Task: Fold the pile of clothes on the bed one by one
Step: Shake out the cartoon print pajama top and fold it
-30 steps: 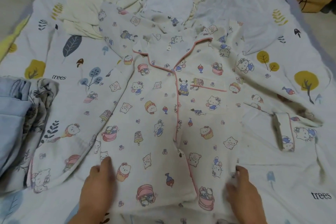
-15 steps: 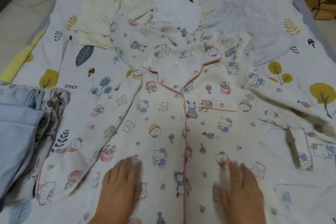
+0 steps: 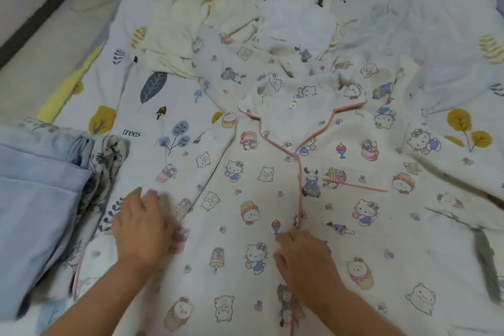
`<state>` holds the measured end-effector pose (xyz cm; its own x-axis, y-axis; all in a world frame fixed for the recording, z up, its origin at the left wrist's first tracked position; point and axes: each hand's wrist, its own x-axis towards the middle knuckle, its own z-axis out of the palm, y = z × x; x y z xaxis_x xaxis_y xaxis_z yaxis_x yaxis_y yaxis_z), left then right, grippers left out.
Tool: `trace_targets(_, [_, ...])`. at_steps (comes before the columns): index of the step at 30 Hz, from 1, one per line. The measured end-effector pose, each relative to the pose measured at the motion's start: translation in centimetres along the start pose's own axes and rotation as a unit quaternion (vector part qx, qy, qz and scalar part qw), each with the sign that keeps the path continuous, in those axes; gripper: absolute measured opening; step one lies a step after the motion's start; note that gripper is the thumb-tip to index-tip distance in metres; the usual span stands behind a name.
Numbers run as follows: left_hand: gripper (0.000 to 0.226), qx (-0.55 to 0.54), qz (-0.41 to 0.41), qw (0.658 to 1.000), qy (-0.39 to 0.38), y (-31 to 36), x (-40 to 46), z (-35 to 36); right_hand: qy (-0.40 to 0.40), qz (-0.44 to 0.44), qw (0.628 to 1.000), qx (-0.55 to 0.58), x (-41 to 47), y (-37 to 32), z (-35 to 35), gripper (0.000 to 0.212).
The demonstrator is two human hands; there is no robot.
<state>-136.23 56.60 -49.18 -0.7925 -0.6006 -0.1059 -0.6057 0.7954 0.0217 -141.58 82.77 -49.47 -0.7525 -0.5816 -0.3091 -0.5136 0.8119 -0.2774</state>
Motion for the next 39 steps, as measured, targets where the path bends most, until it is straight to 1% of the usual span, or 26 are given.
trace_targets(2, [0.054, 0.027, -0.102, 0.987, -0.121, -2.0, 1.8, 0.0, 0.005, -0.017, 1.000, 0.022, 1.5, 0.9, -0.2, 0.038])
trace_targets(3, [0.050, 0.023, -0.121, 0.976, -0.182, -2.8, 2.6, -0.1, 0.009, -0.017, 0.999, 0.035, 2.1, 1.1, -0.4, 0.036])
trace_targets(4, [0.039, 0.018, -0.113, 0.967, -0.228, -3.4, 3.1, -0.3, 0.015, -0.014, 0.999, 0.043, 2.4, 1.4, -0.4, 0.034])
trace_targets(5, [0.029, 0.018, -0.085, 0.966, -0.242, -3.7, 3.4, -0.9, 0.015, -0.011, 0.998, 0.053, 2.7, 1.5, -0.4, 0.033])
trace_targets(7, [0.018, 0.016, -0.042, 0.977, -0.208, -4.0, 4.2, -2.5, 0.000, -0.010, 0.998, 0.068, 3.2, 1.7, -0.4, 0.031])
trace_targets(9, [0.021, -0.018, -0.022, 0.987, -0.157, -3.6, 4.9, -4.9, -0.007, -0.002, 0.994, 0.107, 3.4, 1.3, -0.8, 0.030])
trace_targets(11, [0.020, -0.106, -0.030, 0.984, -0.139, -2.6, 5.3, -7.6, -0.031, 0.016, 0.982, 0.185, 3.4, 0.4, -1.9, 0.030])
trace_targets(12, [0.018, -0.172, -0.045, 0.973, -0.150, -1.9, 5.3, -8.9, -0.042, 0.021, 0.969, 0.244, 3.3, -0.3, -2.6, 0.031])
trace_targets(14, [0.013, -0.321, -0.085, 0.921, -0.202, 0.6, 4.2, -11.4, -0.079, 0.024, 0.924, 0.372, 3.1, -2.2, -4.5, 0.032])
trace_targets(16, [0.011, -0.418, -0.103, 0.870, -0.241, 3.8, 2.5, -12.9, -0.131, 0.014, 0.841, 0.524, 2.7, -4.3, -6.5, 0.043])
trace_targets(18, [0.017, -0.420, -0.044, 0.870, -0.255, 7.1, 0.6, -13.4, -0.159, 0.012, 0.736, 0.658, 2.1, -5.5, -7.7, 0.069])
trace_targets(19, [0.022, -0.414, -0.017, 0.875, -0.251, 8.6, -0.3, -13.5, -0.154, 0.005, 0.707, 0.690, 1.8, -5.6, -7.9, 0.078])
trace_targets(20, [0.027, -0.419, 0.010, 0.871, -0.257, 10.0, -1.1, -13.7, -0.141, 0.010, 0.705, 0.695, 1.6, -5.3, -7.7, 0.082])
trace_targets(22, [0.030, -0.453, 0.063, 0.824, -0.333, 12.3, -2.2, -13.9, -0.108, 0.052, 0.696, 0.708, 1.0, -3.8, -7.2, 0.074])
trace_targets(23, [0.030, -0.453, 0.085, 0.802, -0.381, 13.0, -2.5, -13.6, -0.107, 0.096, 0.660, 0.737, 0.7, -2.6, -6.9, 0.063])
trace_targets(24, [0.028, -0.437, 0.104, 0.792, -0.413, 13.4, -2.6, -12.9, -0.116, 0.140, 0.630, 0.755, 0.4, -1.3, -6.3, 0.052])
trace_targets(25, [0.027, -0.416, 0.121, 0.796, -0.423, 13.5, -2.5, -11.9, -0.118, 0.188, 0.633, 0.742, -0.1, 0.2, -5.6, 0.045])
trace_targets(26, [0.027, -0.381, 0.137, 0.817, -0.411, 13.6, -2.2, -10.6, -0.113, 0.233, 0.680, 0.686, -0.5, 1.6, -4.7, 0.041])
trace_targets(28, [0.025, -0.297, 0.140, 0.884, -0.333, 13.1, -1.5, -7.8, -0.104, 0.302, 0.789, 0.524, -1.2, 4.1, -3.0, 0.034])
trace_targets(29, [0.022, -0.262, 0.122, 0.914, -0.286, 12.7, -1.1, -6.4, -0.099, 0.328, 0.816, 0.466, -1.6, 5.0, -2.5, 0.033])
trace_targets(31, [0.021, -0.180, 0.090, 0.959, -0.197, 11.3, -0.1, -3.8, -0.085, 0.372, 0.827, 0.413, -2.2, 6.0, -2.0, 0.037])
trace_targets(32, [0.024, -0.133, 0.079, 0.974, -0.165, 10.6, 0.4, -2.6, -0.078, 0.388, 0.829, 0.396, -2.4, 6.3, -1.8, 0.044])
trace_targets(34, [0.036, -0.059, 0.070, 0.988, -0.122, 9.5, 1.3, -0.8, -0.035, 0.408, 0.834, 0.370, -2.6, 6.2, -1.8, 0.061])
trace_targets(36, [0.050, 0.011, 0.090, 0.991, -0.095, 8.9, 2.1, 0.5, 0.010, 0.416, 0.843, 0.341, -2.3, 5.0, -2.1, 0.078])
trace_targets(37, [0.055, 0.050, 0.108, 0.988, -0.099, 8.8, 2.5, 1.0, 0.007, 0.404, 0.861, 0.308, -2.1, 4.2, -2.2, 0.084])
trace_targets(39, [0.054, 0.118, 0.152, 0.973, -0.130, 8.6, 3.0, 1.5, -0.027, 0.344, 0.919, 0.191, -1.9, 3.2, -2.2, 0.090])
